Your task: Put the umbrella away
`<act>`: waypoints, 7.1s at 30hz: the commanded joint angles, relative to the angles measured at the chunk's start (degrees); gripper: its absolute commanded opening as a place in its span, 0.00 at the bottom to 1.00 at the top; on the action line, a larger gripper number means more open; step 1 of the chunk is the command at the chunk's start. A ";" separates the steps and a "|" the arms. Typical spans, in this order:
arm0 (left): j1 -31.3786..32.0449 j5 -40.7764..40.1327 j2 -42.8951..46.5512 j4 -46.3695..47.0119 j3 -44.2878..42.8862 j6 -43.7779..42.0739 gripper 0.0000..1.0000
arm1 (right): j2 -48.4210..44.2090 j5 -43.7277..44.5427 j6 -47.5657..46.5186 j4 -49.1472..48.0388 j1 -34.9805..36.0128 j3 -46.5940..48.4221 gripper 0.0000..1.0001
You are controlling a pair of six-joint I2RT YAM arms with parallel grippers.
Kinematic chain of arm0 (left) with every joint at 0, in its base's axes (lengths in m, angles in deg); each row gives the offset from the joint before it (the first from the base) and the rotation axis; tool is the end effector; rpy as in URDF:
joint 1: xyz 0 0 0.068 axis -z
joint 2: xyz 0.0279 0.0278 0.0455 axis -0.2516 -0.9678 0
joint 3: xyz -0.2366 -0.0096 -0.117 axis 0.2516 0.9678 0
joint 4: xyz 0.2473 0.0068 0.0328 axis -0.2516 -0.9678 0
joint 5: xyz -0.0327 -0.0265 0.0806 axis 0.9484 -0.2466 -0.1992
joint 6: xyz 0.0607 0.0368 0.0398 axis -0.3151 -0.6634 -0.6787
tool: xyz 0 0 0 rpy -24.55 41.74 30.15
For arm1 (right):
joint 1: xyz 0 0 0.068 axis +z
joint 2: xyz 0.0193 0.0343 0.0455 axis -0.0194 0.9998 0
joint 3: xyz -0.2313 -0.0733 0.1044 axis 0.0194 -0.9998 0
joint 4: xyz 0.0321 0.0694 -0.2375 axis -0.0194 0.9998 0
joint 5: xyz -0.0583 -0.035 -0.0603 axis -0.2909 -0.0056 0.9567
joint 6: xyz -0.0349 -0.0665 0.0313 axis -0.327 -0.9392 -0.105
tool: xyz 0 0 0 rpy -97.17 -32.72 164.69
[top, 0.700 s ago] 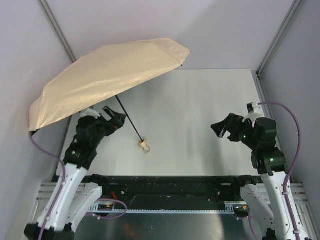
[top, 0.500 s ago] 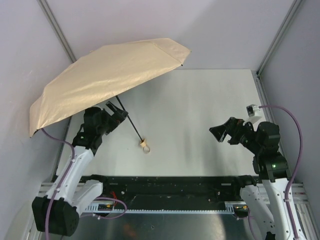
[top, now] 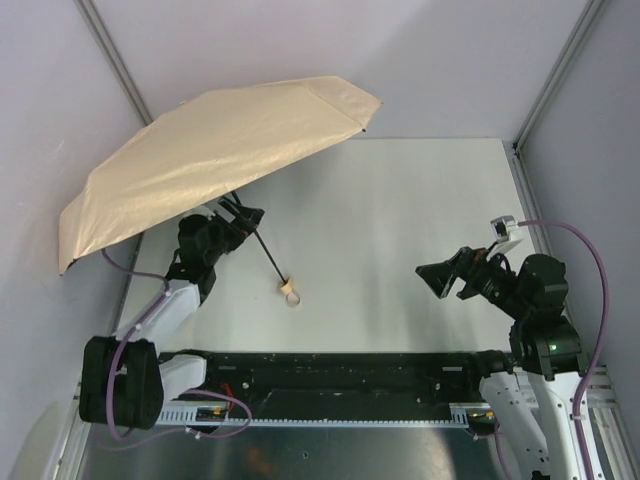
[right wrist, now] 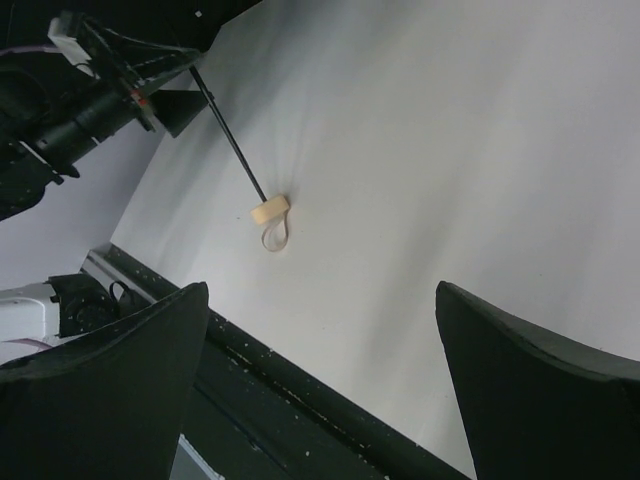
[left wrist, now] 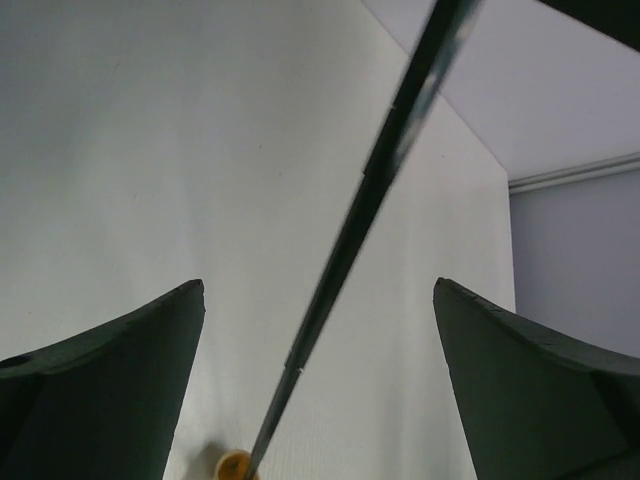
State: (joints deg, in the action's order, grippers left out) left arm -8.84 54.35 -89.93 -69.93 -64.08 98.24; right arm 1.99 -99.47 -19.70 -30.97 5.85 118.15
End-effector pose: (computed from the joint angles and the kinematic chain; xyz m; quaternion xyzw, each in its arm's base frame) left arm 0.2659 -0.0368 0.2231 -0.2565 0.7624 -0.3226 0.4990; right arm 0.1137 0.0502 0.3237 -0.0600 0.7840 0.3473 0.5110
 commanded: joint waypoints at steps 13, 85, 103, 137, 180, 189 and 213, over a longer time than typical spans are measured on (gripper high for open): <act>2.74 1.59 -14.04 11.11 -5.92 -2.61 0.23 | 5.38 -6.85 10.28 -13.88 -0.17 -6.76 0.92; 19.63 36.29 -16.11 -19.98 -28.29 -7.20 0.73 | 63.72 17.07 31.36 -59.89 21.73 37.19 0.00; 25.96 26.04 -6.47 -10.83 -22.84 -9.23 0.00 | 60.29 28.38 31.28 -57.70 21.74 35.98 0.37; 27.43 25.77 -7.07 -11.24 -22.33 -7.97 0.00 | 84.27 37.19 32.09 -58.77 22.86 60.74 0.38; 34.84 17.69 8.90 -17.05 -9.08 -5.23 0.63 | 57.73 20.83 42.29 -71.23 24.56 29.19 0.00; 40.20 14.70 15.60 -17.24 -3.74 0.16 0.09 | 51.88 18.21 36.83 -65.31 23.16 29.14 0.00; 43.07 4.37 5.60 -23.83 -15.74 -3.34 0.02 | 38.44 20.29 34.11 -78.20 31.72 -6.03 0.00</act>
State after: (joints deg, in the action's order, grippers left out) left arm 34.37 65.87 -86.41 -95.44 -81.32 93.50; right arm 42.05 -74.07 16.35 -101.20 41.21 111.53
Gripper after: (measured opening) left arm 0.049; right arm 0.271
